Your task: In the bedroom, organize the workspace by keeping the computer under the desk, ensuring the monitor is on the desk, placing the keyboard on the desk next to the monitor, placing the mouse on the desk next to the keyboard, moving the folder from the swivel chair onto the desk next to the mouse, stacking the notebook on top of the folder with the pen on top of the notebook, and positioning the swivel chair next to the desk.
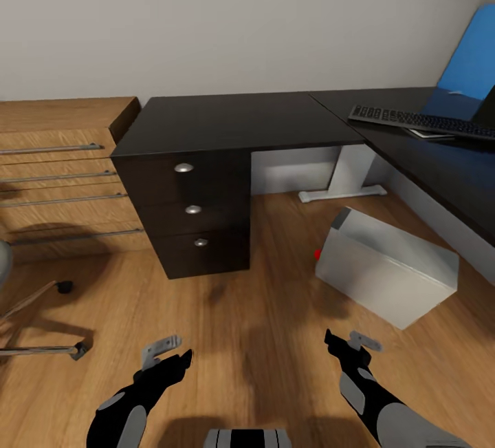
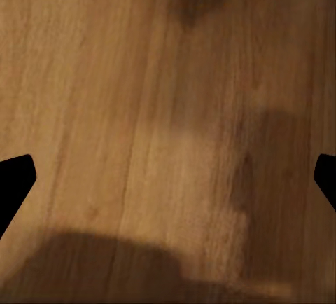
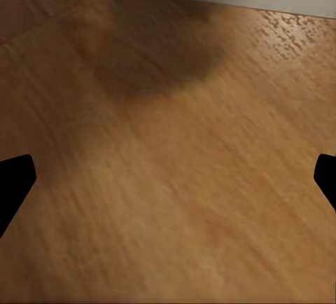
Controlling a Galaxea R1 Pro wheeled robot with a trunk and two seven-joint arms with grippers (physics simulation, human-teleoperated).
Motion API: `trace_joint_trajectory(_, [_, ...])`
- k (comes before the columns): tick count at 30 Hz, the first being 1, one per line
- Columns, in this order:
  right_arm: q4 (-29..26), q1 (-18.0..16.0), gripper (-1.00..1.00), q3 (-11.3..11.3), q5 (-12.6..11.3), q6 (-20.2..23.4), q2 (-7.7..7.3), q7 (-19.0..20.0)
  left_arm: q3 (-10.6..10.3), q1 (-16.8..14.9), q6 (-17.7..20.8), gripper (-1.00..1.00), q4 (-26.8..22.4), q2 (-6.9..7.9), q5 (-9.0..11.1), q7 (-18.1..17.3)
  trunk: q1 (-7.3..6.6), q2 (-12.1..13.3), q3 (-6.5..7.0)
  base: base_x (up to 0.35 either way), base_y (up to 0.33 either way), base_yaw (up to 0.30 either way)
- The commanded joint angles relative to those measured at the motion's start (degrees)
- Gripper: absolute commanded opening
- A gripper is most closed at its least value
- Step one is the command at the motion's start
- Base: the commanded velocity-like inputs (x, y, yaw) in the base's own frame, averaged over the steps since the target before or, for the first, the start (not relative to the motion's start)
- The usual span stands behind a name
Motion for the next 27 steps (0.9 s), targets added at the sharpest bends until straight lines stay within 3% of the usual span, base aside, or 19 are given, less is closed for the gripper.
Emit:
trace_joint_trajectory(1, [0.0, 0.0, 1.00, -0.1, 0.3, -0.2, 0.08, 0.0, 0.2, 0.0, 0.1, 1.00, -0.1, 0.03, 0.7, 0.5, -0.04, 0.0, 0.18, -0.026, 0.007, 0.000])
trace_joint_trajectory(3, [0.0, 0.0, 1.00, -0.1, 0.5, -0.3, 0.29, 0.0, 0.3, 0.0, 0.1, 1.00, -0.1, 0.04, 0.7, 0.6, -0.09, 0.0, 0.62, -0.019, 0.005, 0.000])
trace_joint_trajectory(4, [-0.2, 0.0, 1.00, -0.1, 0.9, -0.3, 1.46, 0.0, 0.5, 0.0, 0.0, 1.00, 0.0, 0.06, 0.6, 0.8, -0.12, 0.0, 0.84, -0.004, 0.001, 0.000])
trace_joint_trajectory(8, [-0.4, 0.0, 1.00, -0.1, 1.0, -0.4, 1.89, 0.0, 0.5, 0.0, 0.0, 1.00, 0.1, 0.06, 0.6, 0.9, -0.22, 0.1, 1.73, -0.002, 0.001, 0.000])
trace_joint_trajectory(11, [-0.5, 0.0, 1.00, -0.2, 1.1, -0.4, 1.87, 0.0, 0.6, 0.0, -0.6, 1.00, 3.8, 0.09, 0.5, 1.0, -0.30, 0.1, 2.39, 0.000, 0.000, 0.000])
trace_joint_trajectory(12, [-0.5, 0.0, 1.00, -0.3, 1.2, -0.5, 1.82, -0.1, 0.9, 0.0, -2.2, 1.00, 6.9, 0.19, 0.4, 0.9, -0.33, 0.1, 2.62, 0.000, 0.000, 0.000])
trace_joint_trajectory(14, [-0.6, 0.0, 1.00, -0.3, 1.2, -0.5, 1.79, -0.1, 1.2, 0.0, -3.7, 1.00, 8.6, 0.48, 0.4, 0.8, -0.38, 0.2, 3.06, 0.000, 0.000, 0.000])
trace_joint_trajectory(19, [-6.5, 0.8, 1.00, -0.4, 1.2, -1.2, 1.96, -0.3, 1.8, 0.0, -13.0, 1.00, 18.7, 3.65, 0.4, 0.5, -0.51, 0.2, 4.17, 0.000, 0.000, 0.000])
trace_joint_trajectory(27, [-15.1, 5.4, 1.00, -0.3, 1.3, -1.1, 2.14, -0.4, 2.0, 1.0, -15.8, 1.00, 21.6, 5.46, 0.4, 0.4, -0.71, 0.3, 5.94, 0.000, 0.000, 0.000])
